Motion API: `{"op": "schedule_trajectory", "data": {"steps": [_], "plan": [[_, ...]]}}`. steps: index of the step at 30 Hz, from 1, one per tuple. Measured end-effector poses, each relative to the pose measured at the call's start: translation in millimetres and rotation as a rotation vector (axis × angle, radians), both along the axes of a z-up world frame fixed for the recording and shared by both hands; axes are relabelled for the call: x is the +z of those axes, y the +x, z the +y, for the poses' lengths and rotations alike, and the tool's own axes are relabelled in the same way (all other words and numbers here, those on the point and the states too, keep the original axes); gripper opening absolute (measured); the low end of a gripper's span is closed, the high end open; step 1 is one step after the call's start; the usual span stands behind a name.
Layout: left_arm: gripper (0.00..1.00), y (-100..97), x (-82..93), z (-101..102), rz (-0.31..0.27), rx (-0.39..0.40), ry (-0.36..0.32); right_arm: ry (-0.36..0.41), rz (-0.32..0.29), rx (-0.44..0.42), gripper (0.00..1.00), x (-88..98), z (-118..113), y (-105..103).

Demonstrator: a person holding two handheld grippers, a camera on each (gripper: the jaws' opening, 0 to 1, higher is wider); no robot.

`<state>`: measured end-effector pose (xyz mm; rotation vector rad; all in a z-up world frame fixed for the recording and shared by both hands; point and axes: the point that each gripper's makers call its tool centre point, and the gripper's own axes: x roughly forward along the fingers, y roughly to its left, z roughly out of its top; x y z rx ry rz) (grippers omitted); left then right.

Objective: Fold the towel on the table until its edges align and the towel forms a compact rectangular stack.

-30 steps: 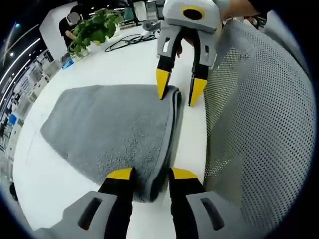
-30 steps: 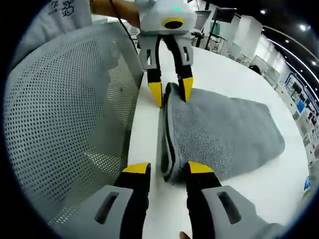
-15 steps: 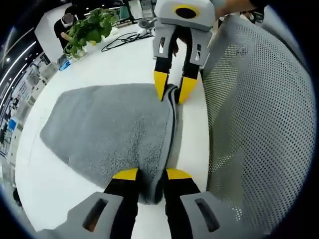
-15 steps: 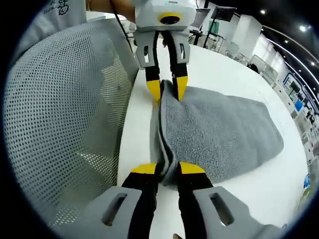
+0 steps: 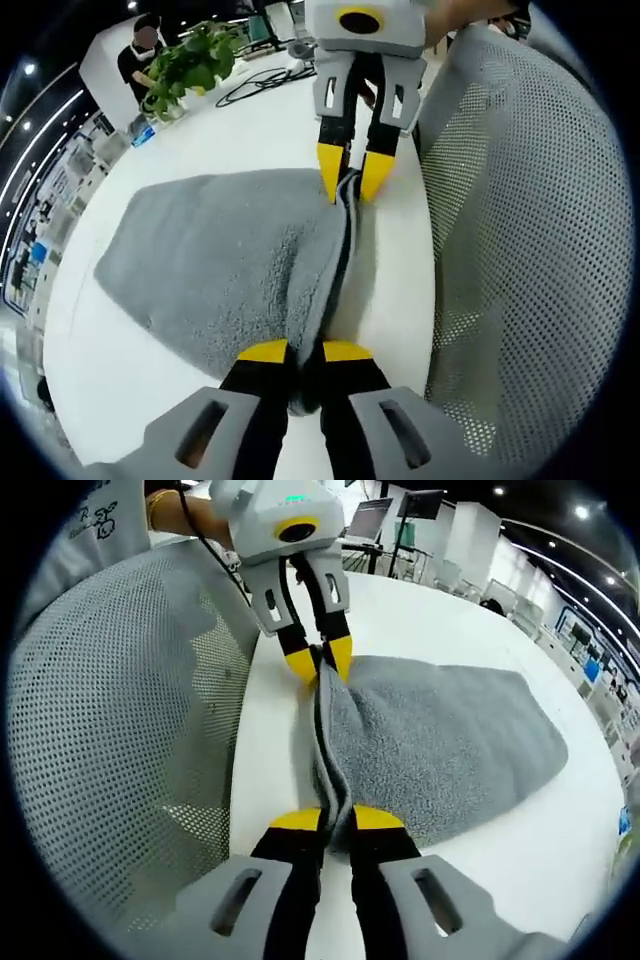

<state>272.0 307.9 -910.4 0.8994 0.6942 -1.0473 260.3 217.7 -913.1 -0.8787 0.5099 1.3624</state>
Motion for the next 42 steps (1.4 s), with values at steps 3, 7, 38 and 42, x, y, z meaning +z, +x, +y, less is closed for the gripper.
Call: {"op": "schedule_trajectory", "data": {"steps": [3, 7, 38, 42], "plan": [[0.09, -2.6, 0.6, -1, -0.025, -0.014, 0.018, 0.025, 0.029, -0.043, 0.06, 3.2, -1, -2], [0.09, -4.3, 7.2, -2, -0.02, -0.008, -0.013, 0.035, 0.025, -0.045, 0.06, 13.8, -5, -2], [0.09, -6.7, 106.2, 9, -0.165, 0.008, -0.029, 0.196, -0.053, -0.111, 0.06, 113.9, 6, -11], [0.09, -6.5, 122.7, 9, -0.187, 0.019, -0.051, 0.232, -0.047, -0.13, 0.06, 128.1, 7, -15]]}}
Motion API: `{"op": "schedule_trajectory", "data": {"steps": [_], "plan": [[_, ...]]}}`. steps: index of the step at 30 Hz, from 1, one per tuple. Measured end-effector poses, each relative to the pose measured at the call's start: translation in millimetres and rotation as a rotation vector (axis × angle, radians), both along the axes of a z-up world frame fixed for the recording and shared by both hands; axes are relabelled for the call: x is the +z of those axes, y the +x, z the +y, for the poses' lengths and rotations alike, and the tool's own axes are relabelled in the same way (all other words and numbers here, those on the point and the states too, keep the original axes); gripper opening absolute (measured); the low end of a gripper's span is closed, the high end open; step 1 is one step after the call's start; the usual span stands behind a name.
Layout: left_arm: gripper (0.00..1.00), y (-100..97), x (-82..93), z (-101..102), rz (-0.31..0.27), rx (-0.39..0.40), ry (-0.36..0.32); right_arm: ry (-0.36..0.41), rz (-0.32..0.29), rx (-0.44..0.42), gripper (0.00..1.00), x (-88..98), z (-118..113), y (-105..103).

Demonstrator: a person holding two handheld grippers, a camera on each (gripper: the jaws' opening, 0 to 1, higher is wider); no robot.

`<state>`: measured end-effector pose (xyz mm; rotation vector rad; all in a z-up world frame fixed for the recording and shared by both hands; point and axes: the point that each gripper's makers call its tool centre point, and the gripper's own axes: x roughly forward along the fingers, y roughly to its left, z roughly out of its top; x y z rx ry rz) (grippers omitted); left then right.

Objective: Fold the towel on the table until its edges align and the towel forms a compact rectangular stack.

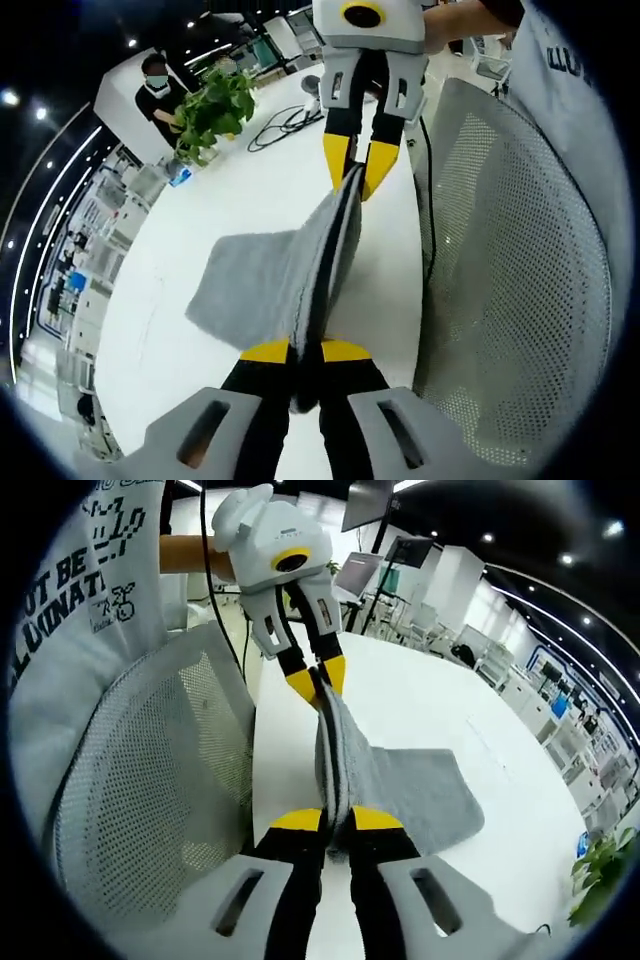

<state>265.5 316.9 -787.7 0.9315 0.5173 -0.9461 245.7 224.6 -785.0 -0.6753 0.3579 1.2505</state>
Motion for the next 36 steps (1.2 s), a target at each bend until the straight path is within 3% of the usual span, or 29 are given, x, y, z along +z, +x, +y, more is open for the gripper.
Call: {"op": "schedule_trajectory", "data": {"steps": [8, 11, 14, 27, 31, 36], "plan": [[0.09, 2.4, 24.4, 3, -0.027, 0.025, -0.055, 0.089, 0.01, -0.036, 0.06, 29.3, 2, 2], [0.09, 9.3, 23.7, 3, -0.022, 0.048, -0.108, 0.132, -0.005, -0.036, 0.05, 33.8, 2, 8], [0.09, 17.0, 17.9, 0, -0.021, 0.052, -0.113, 0.126, -0.012, -0.048, 0.05, 30.6, 1, 16], [0.09, 72.0, 28.6, -9, -0.083, 0.048, -0.104, 0.308, 0.024, -0.225, 0.05, 45.9, -11, 81], [0.09, 86.8, 29.8, -11, -0.089, 0.049, -0.107, 0.405, 0.03, -0.285, 0.04, 53.8, -12, 100], [0.09, 105.4, 29.7, -15, -0.073, 0.037, -0.144, 0.467, 0.061, -0.365, 0.04, 51.1, -18, 124]]}}
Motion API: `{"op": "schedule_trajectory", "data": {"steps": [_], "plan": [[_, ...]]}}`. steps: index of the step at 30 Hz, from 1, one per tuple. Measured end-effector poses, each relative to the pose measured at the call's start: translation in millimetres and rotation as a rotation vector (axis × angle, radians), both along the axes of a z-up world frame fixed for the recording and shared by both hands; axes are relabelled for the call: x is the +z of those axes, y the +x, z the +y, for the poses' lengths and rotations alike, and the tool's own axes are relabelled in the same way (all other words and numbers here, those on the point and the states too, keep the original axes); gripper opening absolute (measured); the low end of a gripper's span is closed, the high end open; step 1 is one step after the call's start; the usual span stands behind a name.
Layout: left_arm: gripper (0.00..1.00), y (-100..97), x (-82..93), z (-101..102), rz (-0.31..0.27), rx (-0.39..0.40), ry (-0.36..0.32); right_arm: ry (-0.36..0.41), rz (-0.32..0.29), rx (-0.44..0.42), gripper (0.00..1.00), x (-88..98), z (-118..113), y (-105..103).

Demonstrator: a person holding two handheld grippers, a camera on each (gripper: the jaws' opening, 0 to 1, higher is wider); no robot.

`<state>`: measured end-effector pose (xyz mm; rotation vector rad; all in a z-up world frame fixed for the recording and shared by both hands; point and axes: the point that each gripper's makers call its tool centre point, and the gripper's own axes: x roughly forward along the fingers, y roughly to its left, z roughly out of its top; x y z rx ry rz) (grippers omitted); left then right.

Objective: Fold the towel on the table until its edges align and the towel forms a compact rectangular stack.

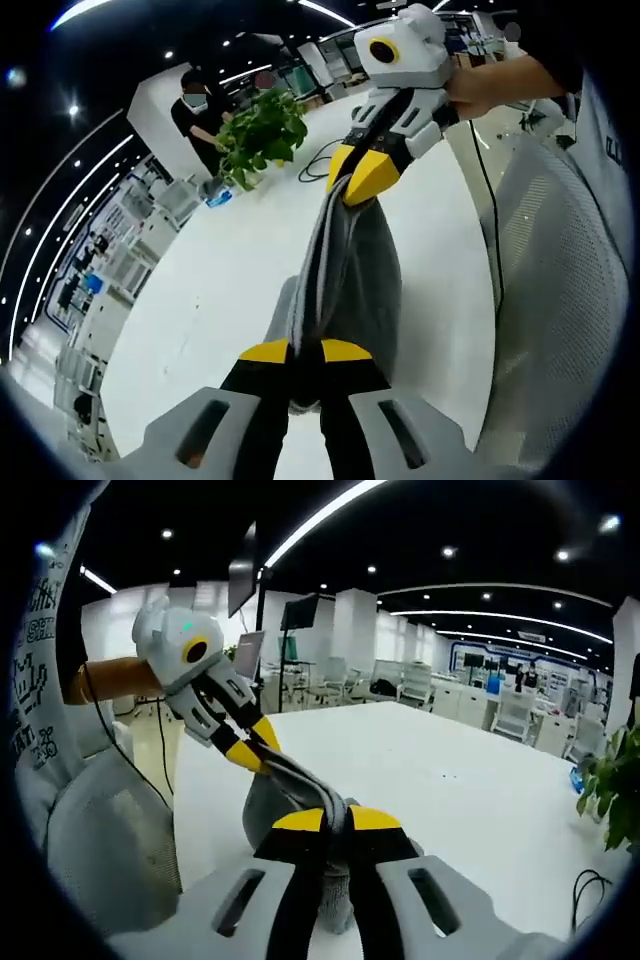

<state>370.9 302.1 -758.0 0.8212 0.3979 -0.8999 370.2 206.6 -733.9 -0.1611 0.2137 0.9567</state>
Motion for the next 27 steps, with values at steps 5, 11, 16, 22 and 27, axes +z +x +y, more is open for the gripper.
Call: {"op": "schedule_trajectory", "data": {"steps": [5, 11, 16, 22, 27], "plan": [[0.09, 21.0, -4.9, -1, 0.012, 0.021, -0.029, 0.032, 0.029, -0.041, 0.04, -7.9, -1, 21], [0.1, 42.3, -17.1, -3, 0.03, 0.081, -0.105, 0.067, 0.082, -0.097, 0.05, -23.0, -5, 43], [0.1, 56.7, -31.1, -5, 0.025, 0.109, -0.102, 0.076, 0.117, -0.125, 0.05, -37.4, -6, 58], [0.1, 65.9, -45.4, -5, 0.029, 0.101, -0.065, 0.083, 0.166, -0.166, 0.05, -57.0, -6, 73], [0.1, 72.6, -63.3, -5, 0.058, 0.098, -0.037, 0.018, 0.16, -0.169, 0.05, -74.8, -5, 82]]}}
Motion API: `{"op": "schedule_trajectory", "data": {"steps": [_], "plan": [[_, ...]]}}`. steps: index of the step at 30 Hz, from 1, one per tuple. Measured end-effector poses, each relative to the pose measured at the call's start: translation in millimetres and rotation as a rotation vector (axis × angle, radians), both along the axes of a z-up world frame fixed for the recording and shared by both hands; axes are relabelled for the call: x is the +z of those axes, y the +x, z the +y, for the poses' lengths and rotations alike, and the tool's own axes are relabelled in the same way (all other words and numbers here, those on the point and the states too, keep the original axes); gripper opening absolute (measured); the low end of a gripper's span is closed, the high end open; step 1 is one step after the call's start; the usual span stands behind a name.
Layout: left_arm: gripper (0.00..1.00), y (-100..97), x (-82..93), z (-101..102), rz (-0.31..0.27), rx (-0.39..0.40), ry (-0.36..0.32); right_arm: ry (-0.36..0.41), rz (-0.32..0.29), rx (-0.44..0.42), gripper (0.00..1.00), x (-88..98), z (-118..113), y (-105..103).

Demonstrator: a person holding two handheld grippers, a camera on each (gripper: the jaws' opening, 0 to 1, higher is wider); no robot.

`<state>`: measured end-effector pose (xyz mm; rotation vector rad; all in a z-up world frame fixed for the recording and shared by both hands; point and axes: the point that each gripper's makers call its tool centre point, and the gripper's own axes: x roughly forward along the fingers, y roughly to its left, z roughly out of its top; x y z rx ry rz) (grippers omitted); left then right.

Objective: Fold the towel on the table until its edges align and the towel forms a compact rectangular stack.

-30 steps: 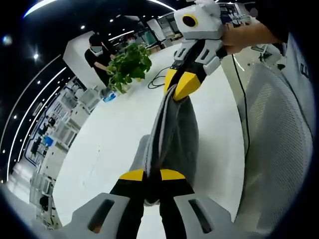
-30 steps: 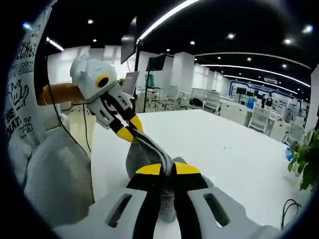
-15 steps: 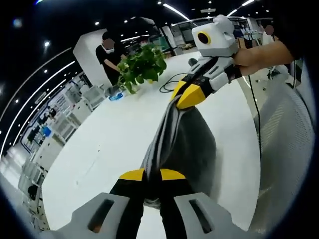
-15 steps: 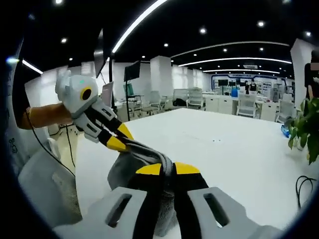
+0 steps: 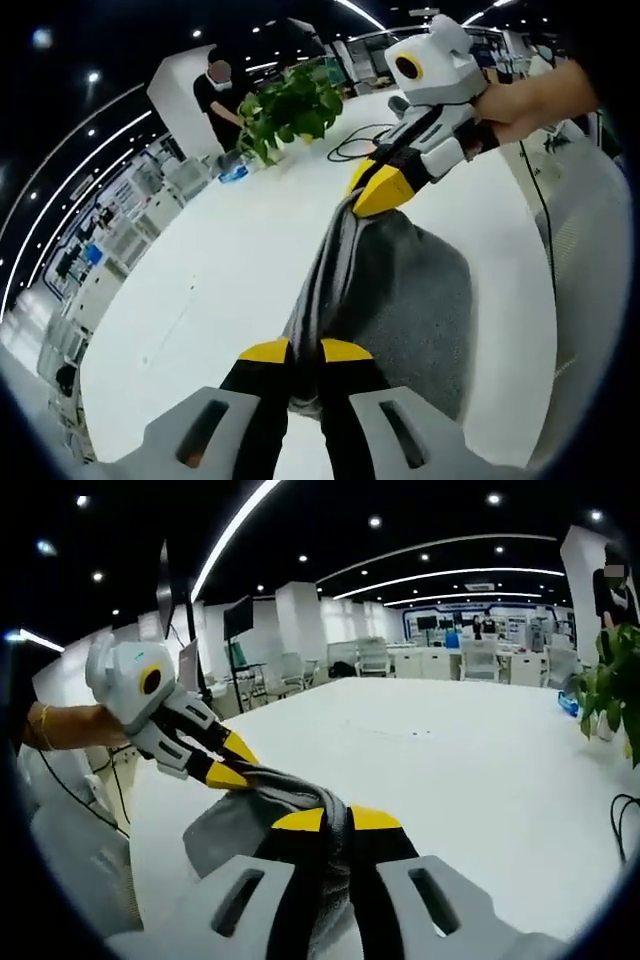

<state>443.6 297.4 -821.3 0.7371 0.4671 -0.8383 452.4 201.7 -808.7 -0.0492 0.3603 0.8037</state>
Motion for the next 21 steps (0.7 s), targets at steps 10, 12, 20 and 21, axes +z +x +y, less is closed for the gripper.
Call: {"op": "schedule_trajectory", "data": {"steps": [10, 12, 20, 21], "plan": [[0.13, 18.1, -18.7, 1, -0.042, 0.013, 0.05, -0.043, 0.015, -0.012, 0.05, -22.3, 1, 17], [0.13, 21.0, -27.8, 1, -0.042, 0.014, 0.063, -0.052, 0.027, -0.024, 0.05, -30.7, 2, 23], [0.13, 24.0, -40.5, 5, -0.011, 0.047, 0.034, -0.066, 0.059, -0.034, 0.06, -47.6, 2, 29], [0.13, 24.1, -40.4, 5, -0.013, 0.046, 0.031, -0.067, 0.06, -0.032, 0.06, -49.5, 1, 29]]}}
